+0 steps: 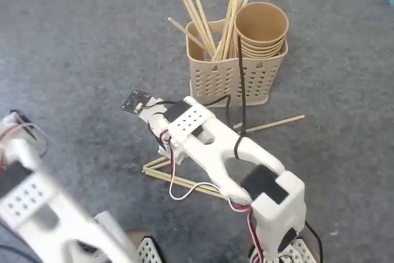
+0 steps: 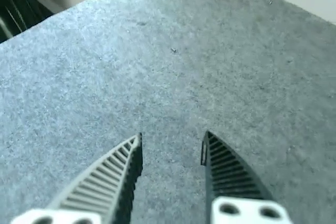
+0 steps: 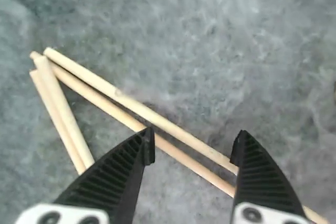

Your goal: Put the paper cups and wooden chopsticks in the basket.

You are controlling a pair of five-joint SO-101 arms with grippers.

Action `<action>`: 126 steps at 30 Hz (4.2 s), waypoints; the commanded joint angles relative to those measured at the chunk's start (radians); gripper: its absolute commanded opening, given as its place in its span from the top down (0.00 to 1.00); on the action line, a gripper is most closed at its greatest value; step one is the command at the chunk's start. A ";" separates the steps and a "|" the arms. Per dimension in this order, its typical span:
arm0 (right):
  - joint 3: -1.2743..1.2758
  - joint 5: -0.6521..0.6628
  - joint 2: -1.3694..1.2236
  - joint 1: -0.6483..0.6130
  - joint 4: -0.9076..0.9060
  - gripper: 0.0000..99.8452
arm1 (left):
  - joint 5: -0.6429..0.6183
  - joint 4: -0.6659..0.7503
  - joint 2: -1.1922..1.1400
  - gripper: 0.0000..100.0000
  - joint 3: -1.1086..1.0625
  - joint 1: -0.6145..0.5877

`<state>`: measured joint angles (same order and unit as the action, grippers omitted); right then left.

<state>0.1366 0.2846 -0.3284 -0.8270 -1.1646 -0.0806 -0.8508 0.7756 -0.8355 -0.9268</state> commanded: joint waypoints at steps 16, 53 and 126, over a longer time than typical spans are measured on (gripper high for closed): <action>-0.057 0.078 -0.068 -0.005 0.097 0.89 | 0.003 0.034 -0.247 0.83 0.182 -0.052; 0.032 -0.321 1.380 0.621 -0.375 0.99 | 0.333 -0.351 -0.086 0.83 0.091 0.879; 0.833 -0.491 2.087 1.032 0.133 0.99 | 0.333 -0.063 -0.477 0.82 0.007 1.462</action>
<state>0.9712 -0.1972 1.7660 0.2148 -1.0296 0.2754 -1.0119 0.3767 -0.8370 0.5002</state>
